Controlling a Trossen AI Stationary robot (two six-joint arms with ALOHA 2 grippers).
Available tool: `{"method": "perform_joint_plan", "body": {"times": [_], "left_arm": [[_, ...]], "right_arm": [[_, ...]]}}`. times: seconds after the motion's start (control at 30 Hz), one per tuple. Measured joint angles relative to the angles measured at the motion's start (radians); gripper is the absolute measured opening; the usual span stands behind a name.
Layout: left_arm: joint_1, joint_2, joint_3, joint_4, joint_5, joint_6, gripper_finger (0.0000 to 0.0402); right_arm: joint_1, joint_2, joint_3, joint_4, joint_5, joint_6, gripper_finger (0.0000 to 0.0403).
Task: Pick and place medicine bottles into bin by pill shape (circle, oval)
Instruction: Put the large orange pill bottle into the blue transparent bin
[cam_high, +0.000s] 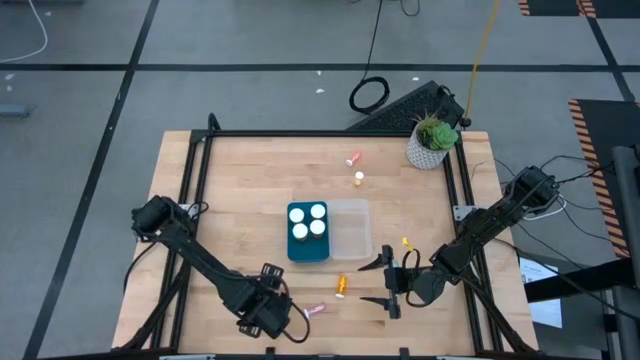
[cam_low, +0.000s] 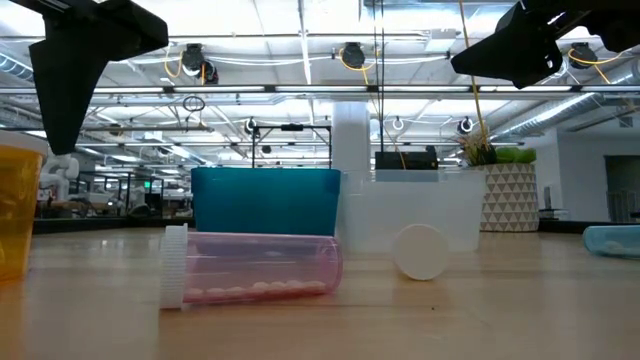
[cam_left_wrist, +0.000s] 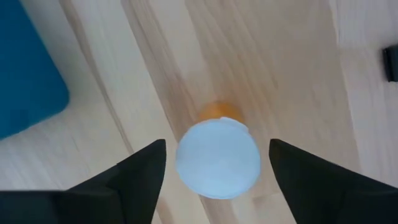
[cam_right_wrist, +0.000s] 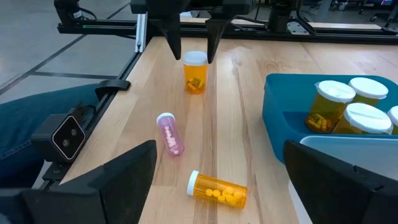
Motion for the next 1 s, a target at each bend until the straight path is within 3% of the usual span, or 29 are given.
{"method": "perform_joint_plan", "body": {"times": [0.5,1.0], "left_arm": [[-0.001,0.009,-0.002,0.004,-0.011,0.009,0.0278],[-0.003,0.009,-0.037,0.037,-0.03,-0.027,0.0211]], "right_arm": [[0.004,0.0,0.0,0.0,0.0,0.0,0.0341],[0.004,0.0,0.0,0.0,0.0,0.0,0.0341]]}}
